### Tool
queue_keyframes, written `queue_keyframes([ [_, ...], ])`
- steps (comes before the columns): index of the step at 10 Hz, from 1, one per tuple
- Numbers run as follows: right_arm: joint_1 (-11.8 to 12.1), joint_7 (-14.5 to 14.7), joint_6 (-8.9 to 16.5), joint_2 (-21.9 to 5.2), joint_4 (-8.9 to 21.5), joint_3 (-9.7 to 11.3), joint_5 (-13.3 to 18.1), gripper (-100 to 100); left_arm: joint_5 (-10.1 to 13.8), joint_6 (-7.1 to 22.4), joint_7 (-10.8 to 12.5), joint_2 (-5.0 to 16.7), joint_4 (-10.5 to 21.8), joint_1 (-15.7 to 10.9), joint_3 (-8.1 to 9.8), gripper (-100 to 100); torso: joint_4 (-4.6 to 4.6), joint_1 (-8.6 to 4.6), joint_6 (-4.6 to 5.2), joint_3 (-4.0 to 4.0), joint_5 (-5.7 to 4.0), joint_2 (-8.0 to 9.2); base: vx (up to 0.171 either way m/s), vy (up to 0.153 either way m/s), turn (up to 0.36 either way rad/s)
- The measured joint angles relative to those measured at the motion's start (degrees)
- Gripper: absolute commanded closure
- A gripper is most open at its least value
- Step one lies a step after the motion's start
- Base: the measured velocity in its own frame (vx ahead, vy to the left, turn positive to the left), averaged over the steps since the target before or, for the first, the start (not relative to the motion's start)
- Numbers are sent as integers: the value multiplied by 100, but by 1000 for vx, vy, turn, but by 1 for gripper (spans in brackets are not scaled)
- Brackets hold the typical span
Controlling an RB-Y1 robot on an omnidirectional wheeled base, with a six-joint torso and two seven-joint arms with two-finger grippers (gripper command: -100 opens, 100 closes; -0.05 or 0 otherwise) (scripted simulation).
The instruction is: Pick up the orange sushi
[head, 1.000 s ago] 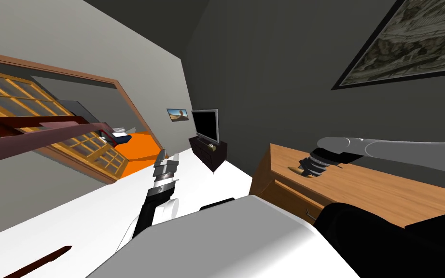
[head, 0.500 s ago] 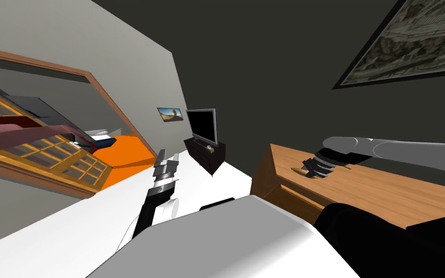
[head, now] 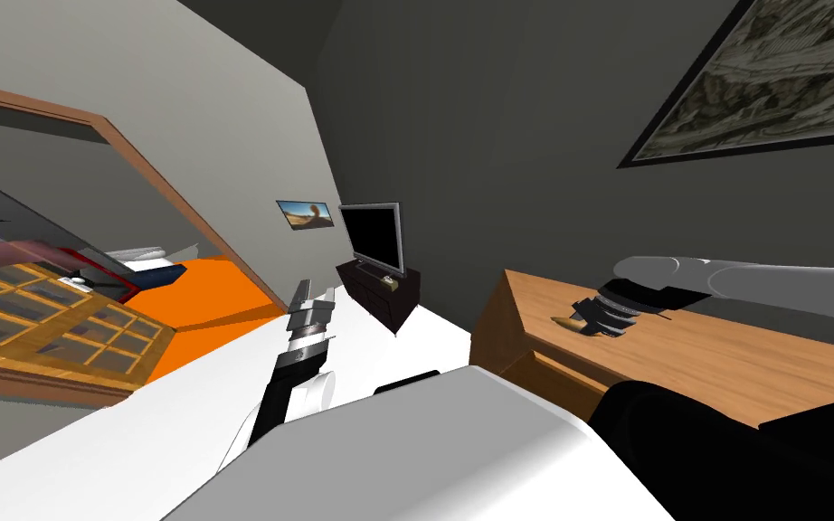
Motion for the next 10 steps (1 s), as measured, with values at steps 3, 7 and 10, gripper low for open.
queue_keyframes([
  [3,113,396,-157,51,236,-138,-48,100,0,0,0,0,0,2,0,0,-2,16,18,-8,3,-17,137,67,-156],
  [7,221,995,-258,93,486,-164,-176,100,0,0,0,0,0,1,0,0,0,7,14,-4,3,-9,90,38,-89],
  [10,241,1413,-317,64,673,-65,-354,100,0,0,0,0,0,1,0,0,0,12,15,-2,4,-5,130,70,-188],
])
